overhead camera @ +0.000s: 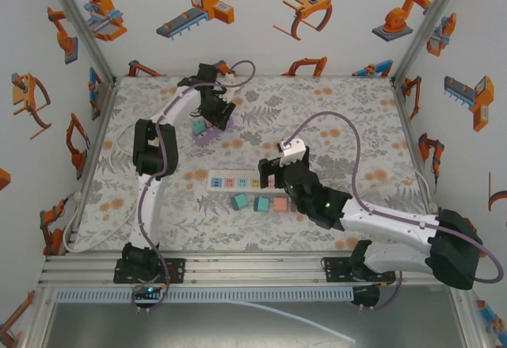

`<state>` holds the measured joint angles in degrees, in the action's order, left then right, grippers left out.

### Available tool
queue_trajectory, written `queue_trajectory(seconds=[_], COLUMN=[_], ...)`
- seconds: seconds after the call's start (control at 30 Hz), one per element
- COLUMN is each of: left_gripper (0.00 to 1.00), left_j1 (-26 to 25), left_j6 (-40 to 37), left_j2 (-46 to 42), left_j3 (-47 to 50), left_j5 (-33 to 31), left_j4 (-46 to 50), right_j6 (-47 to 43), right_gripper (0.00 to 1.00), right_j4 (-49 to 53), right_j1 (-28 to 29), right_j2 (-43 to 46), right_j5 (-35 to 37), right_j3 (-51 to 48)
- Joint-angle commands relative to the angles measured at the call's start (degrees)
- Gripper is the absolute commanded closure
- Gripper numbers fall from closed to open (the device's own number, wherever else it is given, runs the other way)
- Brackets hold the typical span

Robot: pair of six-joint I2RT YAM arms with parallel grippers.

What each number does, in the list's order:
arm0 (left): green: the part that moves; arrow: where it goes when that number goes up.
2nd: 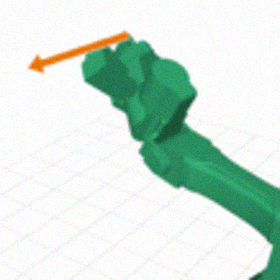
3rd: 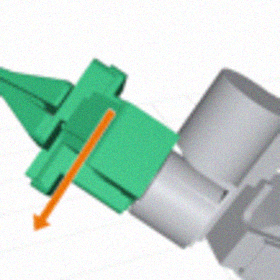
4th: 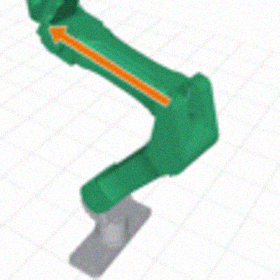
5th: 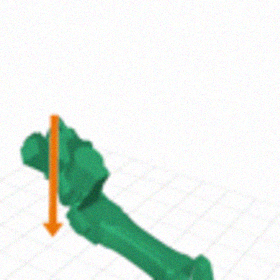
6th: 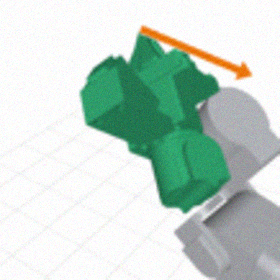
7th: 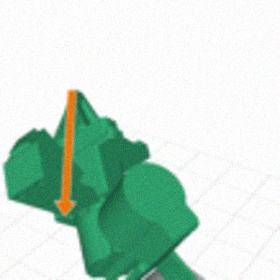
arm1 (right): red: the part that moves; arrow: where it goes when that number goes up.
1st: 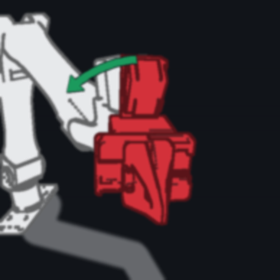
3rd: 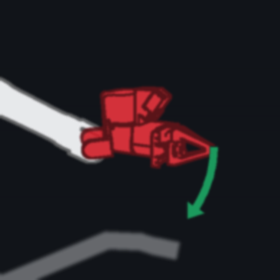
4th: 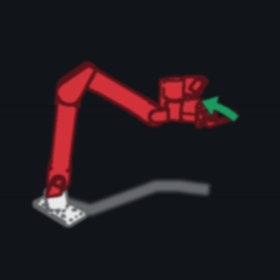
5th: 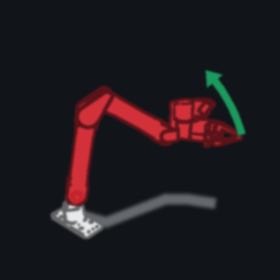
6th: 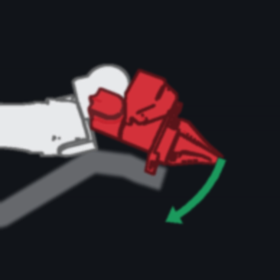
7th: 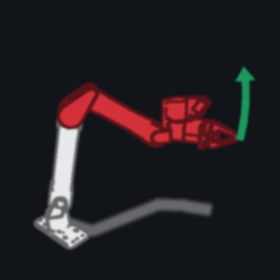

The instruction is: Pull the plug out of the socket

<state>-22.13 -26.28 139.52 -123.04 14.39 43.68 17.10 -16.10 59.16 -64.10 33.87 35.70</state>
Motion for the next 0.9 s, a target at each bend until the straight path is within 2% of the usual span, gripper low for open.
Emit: queue_trajectory(seconds=[0.0,0.2,0.33,0.47,0.6,0.8,0.87], left_gripper=[0.55,0.52,0.5,0.47,0.36,0.34,0.34], left_j1=[-5.24,-11.24,-15.43,-18.37,-20.21,-20.76,-20.83], left_j6=[-5.39,-6.54,-6.75,-7.08,-8.25,-7.89,-6.14], left_j2=[-4.64,-5.32,-5.06,-5.35,-6.51,-10.36,-13.48], left_j3=[2.37,3.6,4.0,6.17,9.45,13.3,15.28], left_j5=[8.7,13.63,12.53,8.82,6.22,4.65,4.52], left_j4=[3.51,2.73,2.25,-1.21,-5.34,-10.48,-13.59], right_j6=[-1.02,-1.01,-0.91,-1.35,-1.26,-3.44,-5.27], right_gripper=[0.18,0.18,0.19,0.19,0.19,0.18,0.18], right_j4=[1.5,5.25,7.06,8.42,8.98,8.89,8.27], right_j1=[-0.36,-0.95,-0.9,-1.2,-1.76,-2.88,-4.48], right_j2=[4.18,12.62,17.57,20.71,22.09,22.33,22.25], right_j5=[4.01,6.64,8.3,9.94,9.9,9.52,7.2], right_j3=[-1.98,-5.08,-6.92,-7.83,-8.32,-7.66,-7.27])
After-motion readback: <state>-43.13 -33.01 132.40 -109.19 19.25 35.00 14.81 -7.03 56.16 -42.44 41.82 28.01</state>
